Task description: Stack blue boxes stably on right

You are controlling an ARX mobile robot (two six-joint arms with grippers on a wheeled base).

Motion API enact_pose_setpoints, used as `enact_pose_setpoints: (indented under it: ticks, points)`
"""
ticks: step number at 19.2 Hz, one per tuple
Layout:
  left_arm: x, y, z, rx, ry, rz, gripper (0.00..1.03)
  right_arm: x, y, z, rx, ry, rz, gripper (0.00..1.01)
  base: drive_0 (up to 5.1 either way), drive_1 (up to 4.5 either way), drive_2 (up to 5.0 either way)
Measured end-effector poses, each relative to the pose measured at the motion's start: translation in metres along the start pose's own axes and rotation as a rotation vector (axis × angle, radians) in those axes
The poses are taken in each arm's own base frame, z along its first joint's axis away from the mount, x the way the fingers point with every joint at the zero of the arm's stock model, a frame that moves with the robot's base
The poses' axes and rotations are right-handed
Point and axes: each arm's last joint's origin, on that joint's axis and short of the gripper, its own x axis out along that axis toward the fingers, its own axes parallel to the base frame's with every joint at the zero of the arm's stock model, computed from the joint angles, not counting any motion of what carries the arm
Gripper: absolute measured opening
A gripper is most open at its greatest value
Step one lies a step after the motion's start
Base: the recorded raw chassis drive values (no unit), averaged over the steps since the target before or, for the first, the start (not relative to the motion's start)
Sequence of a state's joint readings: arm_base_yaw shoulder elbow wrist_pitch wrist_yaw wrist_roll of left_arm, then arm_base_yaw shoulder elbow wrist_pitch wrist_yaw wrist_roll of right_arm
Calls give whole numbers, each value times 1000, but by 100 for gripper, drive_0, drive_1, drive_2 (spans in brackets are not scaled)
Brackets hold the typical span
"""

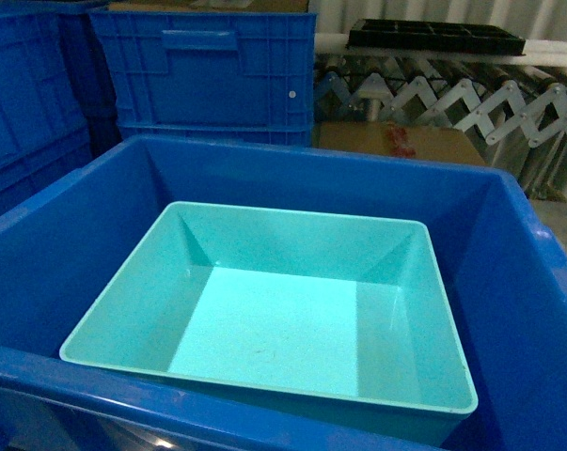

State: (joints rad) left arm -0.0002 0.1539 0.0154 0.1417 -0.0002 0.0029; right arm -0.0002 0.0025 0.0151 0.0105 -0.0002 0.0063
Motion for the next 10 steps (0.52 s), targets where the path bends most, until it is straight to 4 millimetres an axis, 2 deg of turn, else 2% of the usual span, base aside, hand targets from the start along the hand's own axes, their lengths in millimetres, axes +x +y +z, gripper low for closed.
enact_pose_setpoints:
  ticks: [1,2,8,10]
  points:
    - [-7,0,-5,0,43,-3,2,0,0,-1,0,15,1,2,0,0,0]
    - [-9,0,0,0,-20,-3,2,0,0,-2,0,22,-2,2,0,0,0]
    - [-9,0,-2,0,2,0,2,0,0,-2,-1,17,0,2,0,0,0]
    - [-9,0,-2,-1,2,0,15,0,0,-2,0,17,-1,19,0,0,0]
